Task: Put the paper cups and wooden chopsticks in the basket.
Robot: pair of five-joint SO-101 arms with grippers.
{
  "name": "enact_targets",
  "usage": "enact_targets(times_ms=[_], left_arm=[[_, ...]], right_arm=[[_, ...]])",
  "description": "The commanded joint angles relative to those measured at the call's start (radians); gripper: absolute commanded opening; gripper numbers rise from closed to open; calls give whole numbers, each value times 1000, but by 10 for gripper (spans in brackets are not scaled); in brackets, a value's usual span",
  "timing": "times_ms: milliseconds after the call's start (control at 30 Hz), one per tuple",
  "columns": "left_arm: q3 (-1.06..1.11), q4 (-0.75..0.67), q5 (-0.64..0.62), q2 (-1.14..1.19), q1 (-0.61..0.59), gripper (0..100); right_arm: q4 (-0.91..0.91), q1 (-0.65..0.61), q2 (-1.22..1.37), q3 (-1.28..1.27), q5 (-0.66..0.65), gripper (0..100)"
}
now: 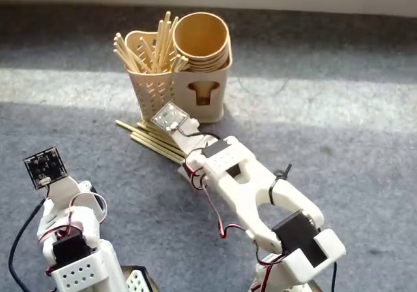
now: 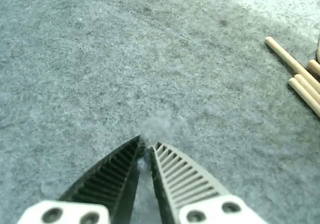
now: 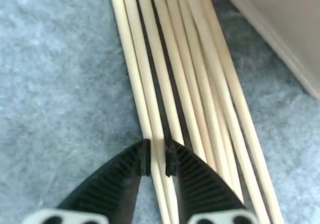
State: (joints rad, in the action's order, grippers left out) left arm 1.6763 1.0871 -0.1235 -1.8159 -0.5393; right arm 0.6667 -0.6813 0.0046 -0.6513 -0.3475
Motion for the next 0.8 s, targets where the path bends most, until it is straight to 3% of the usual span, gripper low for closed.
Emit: enact_targets(times_ms=[0,567,767], left_arm=[[19,2,11,-8,-18,7],[19,2,11,-8,-18,7],[19,2,11,-8,-18,7]], right_arm=[[59,-48,-1,22,-12,45],[90,-71,4,16,-34,39],[202,-87,-13,50,-91,5]])
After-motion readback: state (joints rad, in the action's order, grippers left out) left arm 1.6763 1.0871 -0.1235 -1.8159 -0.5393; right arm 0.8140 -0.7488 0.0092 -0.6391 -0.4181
